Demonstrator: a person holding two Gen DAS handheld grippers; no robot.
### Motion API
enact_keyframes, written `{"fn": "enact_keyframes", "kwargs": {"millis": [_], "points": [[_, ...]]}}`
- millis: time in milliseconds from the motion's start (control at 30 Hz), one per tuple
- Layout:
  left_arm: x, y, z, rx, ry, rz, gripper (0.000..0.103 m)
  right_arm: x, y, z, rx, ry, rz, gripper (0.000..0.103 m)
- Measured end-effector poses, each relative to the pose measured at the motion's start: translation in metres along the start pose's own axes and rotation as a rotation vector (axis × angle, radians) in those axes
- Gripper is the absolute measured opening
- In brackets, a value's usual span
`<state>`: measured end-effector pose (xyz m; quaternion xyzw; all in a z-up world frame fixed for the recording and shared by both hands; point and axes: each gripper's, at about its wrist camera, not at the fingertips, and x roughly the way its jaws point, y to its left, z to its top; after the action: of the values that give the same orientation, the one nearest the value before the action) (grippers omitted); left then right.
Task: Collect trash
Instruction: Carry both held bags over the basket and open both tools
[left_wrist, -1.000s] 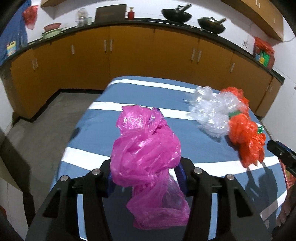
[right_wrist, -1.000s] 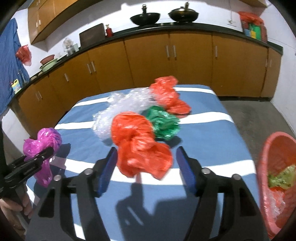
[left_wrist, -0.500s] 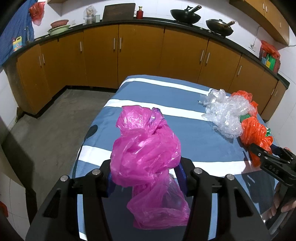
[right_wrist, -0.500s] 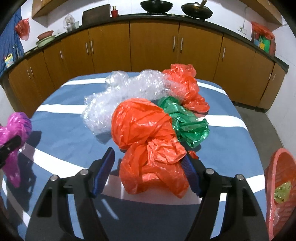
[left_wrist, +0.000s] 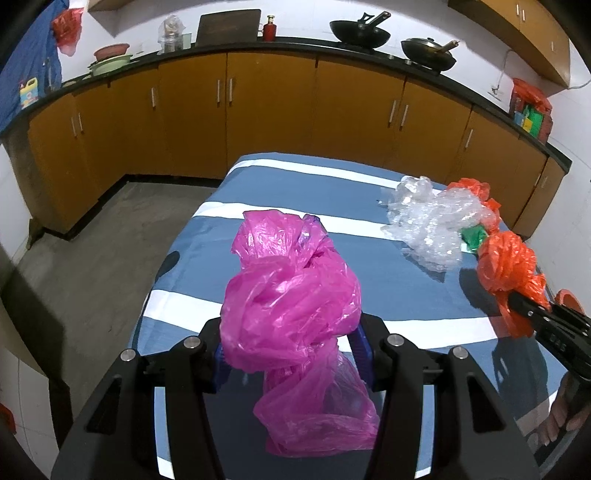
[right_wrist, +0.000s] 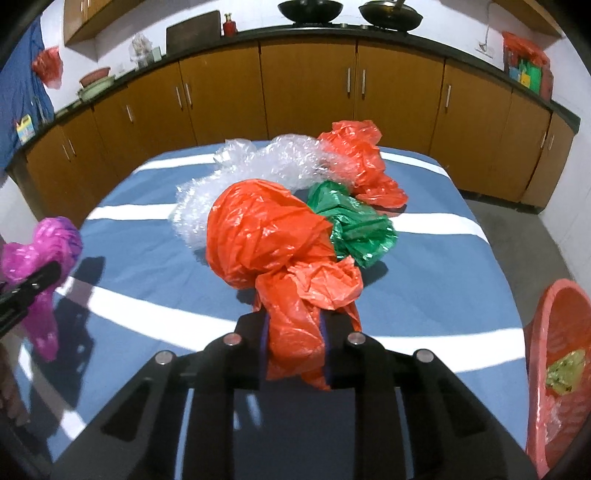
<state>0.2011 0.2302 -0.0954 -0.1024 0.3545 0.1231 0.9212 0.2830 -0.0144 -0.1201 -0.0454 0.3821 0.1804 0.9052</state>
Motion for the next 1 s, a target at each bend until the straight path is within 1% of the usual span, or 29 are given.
{"fn": "enact_keyframes", "kwargs": {"millis": [133, 267, 367, 633, 1000], "points": [[-0.007, -0.012, 0.002, 0.013, -0.011, -0.016, 0.053, -0.024, -0.01, -0.003, 0.016, -0.032, 0.01, 0.022], [-0.015, -0.03, 0.004, 0.031, -0.026, -0.039, 0.053, -0.047, -0.025, -0.002, 0.03, -0.072, -0.009, 0.022], [-0.021, -0.044, 0.004, 0.048, -0.037, -0.061, 0.053, -0.063, -0.038, -0.003, 0.044, -0.1, -0.037, 0.022], [-0.039, -0.085, 0.004, 0.102, -0.066, -0.126, 0.053, -0.105, -0.086, -0.008, 0.13, -0.154, -0.119, 0.022], [-0.059, -0.144, 0.005, 0.178, -0.101, -0.232, 0.053, -0.15, -0.147, -0.023, 0.244, -0.208, -0.218, 0.022]]}}
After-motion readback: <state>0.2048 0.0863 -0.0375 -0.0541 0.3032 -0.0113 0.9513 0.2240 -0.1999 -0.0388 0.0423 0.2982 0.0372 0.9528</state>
